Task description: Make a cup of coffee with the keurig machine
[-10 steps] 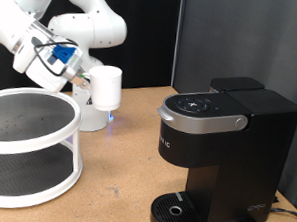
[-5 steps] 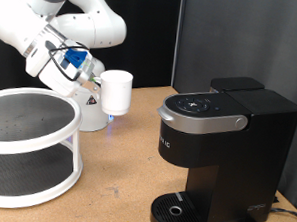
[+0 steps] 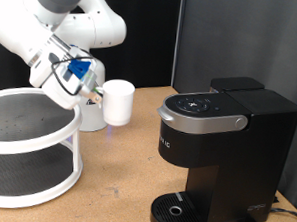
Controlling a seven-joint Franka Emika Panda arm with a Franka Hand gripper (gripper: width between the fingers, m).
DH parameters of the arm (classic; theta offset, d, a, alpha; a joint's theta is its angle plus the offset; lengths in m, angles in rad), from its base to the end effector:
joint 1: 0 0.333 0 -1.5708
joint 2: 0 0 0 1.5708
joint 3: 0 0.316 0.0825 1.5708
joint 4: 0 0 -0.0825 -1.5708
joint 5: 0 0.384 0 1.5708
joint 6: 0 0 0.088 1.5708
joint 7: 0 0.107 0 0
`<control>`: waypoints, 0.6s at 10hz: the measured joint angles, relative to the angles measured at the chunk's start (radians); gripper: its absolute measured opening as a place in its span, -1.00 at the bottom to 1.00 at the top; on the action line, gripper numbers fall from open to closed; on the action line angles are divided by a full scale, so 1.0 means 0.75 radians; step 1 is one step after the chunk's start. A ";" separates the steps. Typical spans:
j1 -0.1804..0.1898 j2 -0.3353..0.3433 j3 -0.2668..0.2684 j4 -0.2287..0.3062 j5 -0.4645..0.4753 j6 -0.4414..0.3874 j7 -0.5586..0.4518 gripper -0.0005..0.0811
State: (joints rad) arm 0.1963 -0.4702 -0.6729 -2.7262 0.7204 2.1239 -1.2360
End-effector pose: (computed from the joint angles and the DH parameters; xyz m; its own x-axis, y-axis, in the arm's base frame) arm 0.3417 -0.1214 0.3392 0.8581 0.1364 0.4951 0.4496 -0.6653 -0.5960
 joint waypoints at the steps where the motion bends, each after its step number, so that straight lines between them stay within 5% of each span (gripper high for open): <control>1: 0.018 0.031 0.011 -0.016 0.028 0.060 0.000 -0.83; 6: 0.159 0.248 0.016 -0.028 0.250 0.247 -0.133 -0.83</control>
State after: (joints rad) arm 0.3157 -0.2843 -0.6609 -2.7470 0.9079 2.3092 -1.3356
